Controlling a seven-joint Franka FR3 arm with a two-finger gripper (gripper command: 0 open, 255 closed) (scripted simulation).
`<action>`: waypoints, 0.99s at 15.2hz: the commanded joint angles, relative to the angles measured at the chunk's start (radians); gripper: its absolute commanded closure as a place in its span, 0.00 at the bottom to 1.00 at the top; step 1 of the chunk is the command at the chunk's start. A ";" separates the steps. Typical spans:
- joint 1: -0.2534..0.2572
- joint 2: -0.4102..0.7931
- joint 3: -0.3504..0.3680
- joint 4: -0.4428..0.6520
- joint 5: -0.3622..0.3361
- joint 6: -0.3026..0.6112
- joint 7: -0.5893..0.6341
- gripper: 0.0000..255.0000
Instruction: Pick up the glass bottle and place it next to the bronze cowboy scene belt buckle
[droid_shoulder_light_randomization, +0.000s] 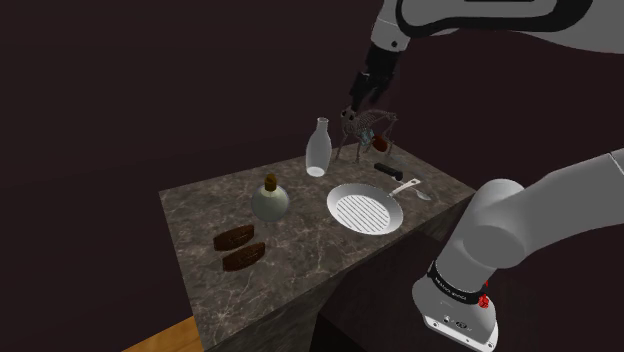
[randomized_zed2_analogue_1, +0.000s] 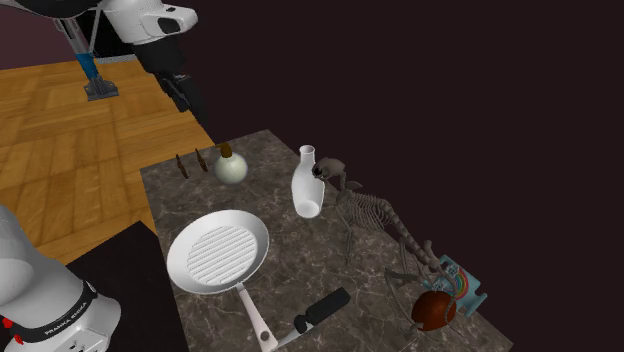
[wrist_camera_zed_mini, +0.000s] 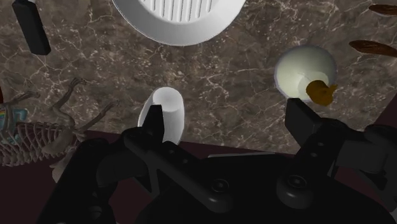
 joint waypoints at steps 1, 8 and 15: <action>-0.002 0.067 -0.017 0.023 0.000 0.044 -0.008 0.00; -0.009 0.305 -0.092 0.114 0.023 0.187 -0.062 0.00; -0.021 0.565 -0.153 0.266 0.094 0.283 -0.135 0.00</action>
